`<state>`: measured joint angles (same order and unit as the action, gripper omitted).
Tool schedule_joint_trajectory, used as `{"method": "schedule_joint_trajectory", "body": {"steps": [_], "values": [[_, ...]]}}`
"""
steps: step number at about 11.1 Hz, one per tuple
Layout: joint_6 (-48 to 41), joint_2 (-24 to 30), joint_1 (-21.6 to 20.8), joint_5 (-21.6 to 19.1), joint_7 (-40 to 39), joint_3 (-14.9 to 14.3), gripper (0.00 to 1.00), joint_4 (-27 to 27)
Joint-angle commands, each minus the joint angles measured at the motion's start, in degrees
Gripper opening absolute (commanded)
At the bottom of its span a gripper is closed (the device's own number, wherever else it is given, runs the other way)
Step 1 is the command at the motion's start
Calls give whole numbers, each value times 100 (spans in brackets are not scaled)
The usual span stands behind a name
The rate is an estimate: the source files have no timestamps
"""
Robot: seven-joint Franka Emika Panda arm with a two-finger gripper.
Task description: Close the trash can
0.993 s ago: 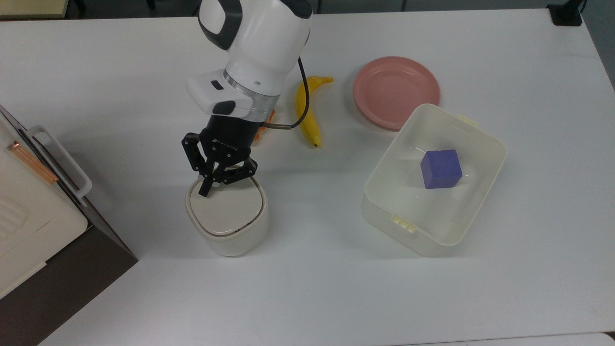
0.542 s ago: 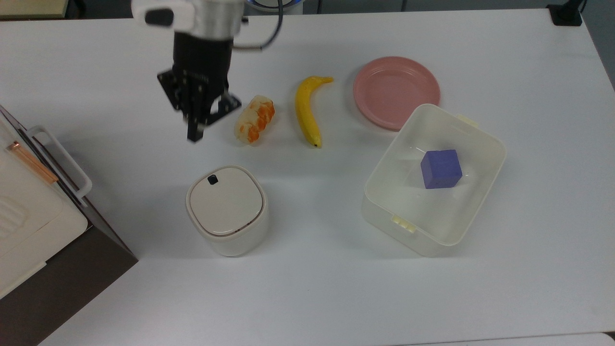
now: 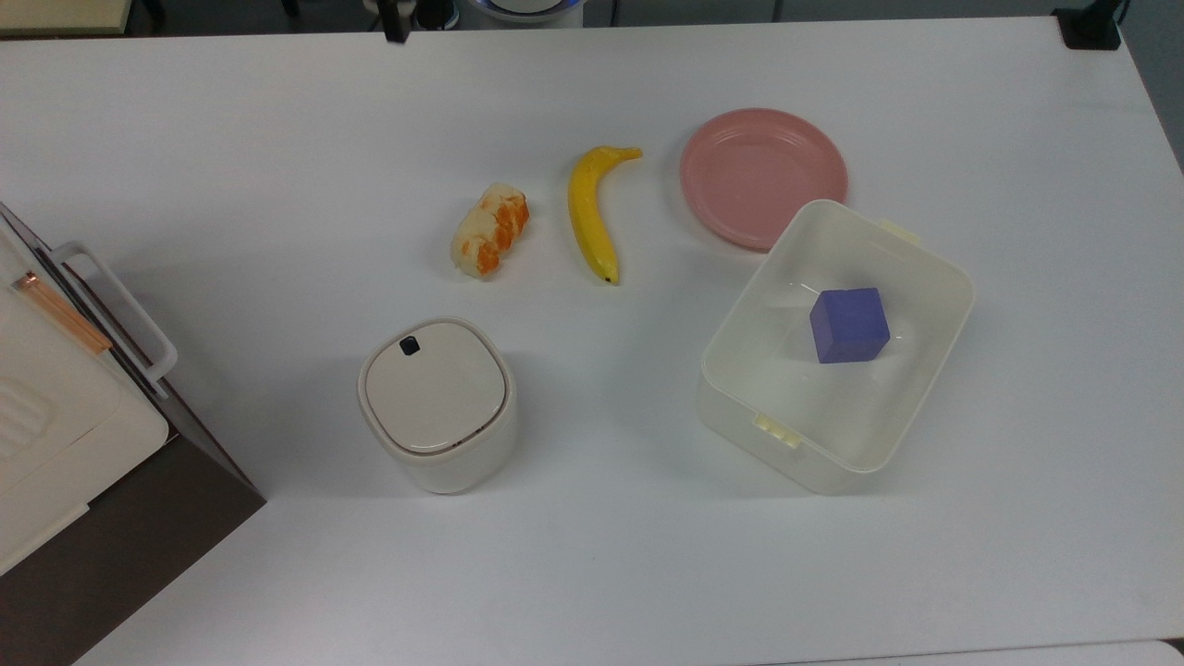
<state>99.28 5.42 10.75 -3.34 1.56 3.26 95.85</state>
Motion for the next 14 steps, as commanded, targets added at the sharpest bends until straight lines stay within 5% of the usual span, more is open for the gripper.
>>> {"method": "schedule_joint_trajectory", "body": {"steps": [1,2,6,8,10,14], "values": [[-663,187,-12,-211,-849,-133,46,-109],[-743,205,-29,-150,-833,-106,99,-145],[-946,188,-99,-62,-728,-124,100,-216],[-920,153,-475,201,-1068,-202,100,-216],[-937,-83,-1187,247,-808,-798,100,-495],[-954,-120,-1146,229,-639,-844,100,-576]]}}
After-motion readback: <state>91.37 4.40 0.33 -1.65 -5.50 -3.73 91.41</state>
